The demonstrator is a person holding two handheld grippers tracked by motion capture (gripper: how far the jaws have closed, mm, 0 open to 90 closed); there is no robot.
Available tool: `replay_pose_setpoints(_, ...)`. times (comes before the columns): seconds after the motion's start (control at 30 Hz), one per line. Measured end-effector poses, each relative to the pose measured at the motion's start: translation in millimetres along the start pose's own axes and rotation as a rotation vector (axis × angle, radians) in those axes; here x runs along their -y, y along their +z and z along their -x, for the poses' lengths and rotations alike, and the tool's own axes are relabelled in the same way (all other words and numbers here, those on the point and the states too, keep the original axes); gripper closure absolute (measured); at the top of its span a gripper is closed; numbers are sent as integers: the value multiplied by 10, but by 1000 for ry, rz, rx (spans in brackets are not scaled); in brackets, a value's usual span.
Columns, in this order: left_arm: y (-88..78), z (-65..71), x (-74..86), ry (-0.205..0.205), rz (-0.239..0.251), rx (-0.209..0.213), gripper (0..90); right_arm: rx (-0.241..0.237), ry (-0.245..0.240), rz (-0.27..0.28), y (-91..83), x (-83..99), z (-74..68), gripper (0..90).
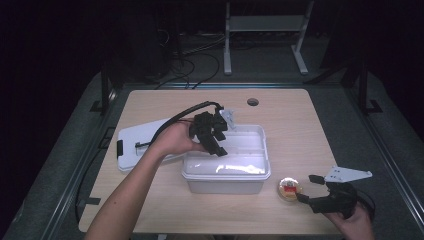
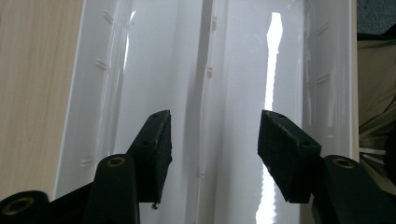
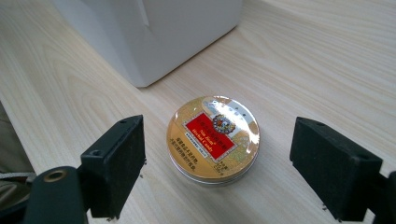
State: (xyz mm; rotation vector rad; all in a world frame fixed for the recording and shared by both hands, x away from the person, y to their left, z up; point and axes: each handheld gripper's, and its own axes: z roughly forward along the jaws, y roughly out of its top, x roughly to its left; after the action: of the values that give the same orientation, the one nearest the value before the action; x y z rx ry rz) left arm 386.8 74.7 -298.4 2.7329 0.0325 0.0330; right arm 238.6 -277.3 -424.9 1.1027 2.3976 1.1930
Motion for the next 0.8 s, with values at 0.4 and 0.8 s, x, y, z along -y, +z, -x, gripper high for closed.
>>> replay_pose_setpoints(0.4, 177, -130, -43, -17, -90, 55, 614, -2, -5, -3, 7, -5, -5, 176)
replay_pose_setpoints(0.8, 290, -167, -85, -1, -143, 93, 848, -5, -3, -1, -3, -2, 1, 175)
